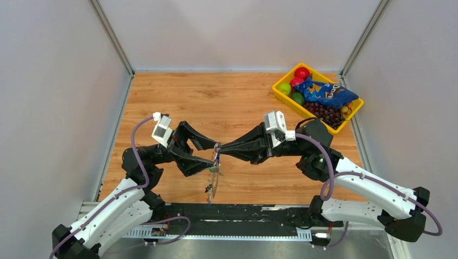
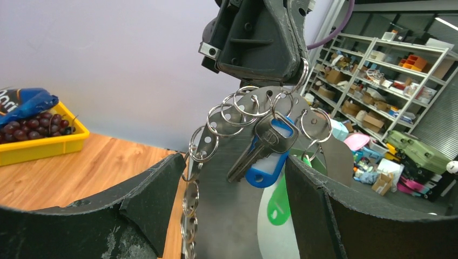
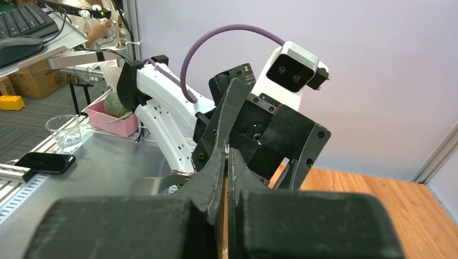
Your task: Put the keys on the keyring
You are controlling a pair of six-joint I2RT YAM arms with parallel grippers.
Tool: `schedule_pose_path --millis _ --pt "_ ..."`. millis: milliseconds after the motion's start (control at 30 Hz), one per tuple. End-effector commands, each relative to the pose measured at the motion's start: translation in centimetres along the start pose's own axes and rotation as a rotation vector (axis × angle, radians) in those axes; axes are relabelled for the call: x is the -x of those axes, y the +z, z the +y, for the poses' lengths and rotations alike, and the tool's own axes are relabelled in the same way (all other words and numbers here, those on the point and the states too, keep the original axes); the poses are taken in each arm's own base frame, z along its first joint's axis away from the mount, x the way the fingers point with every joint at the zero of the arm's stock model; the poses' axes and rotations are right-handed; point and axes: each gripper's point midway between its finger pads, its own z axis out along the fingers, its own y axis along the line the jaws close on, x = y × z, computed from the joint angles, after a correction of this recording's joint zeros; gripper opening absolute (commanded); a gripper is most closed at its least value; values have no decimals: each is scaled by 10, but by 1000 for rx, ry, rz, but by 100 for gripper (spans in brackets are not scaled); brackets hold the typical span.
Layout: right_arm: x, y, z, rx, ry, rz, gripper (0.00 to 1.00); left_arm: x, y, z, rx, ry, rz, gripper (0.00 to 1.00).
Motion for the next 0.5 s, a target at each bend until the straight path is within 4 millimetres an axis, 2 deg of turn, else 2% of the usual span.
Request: schedule_pose_path --millis 0,467 --pt "42 2 5 21 -61 -101 0 6 0 -17 -76 29 -25 79" --pt "34 3 3 15 -23 -84 0 12 4 -26 -109 36 -43 76"
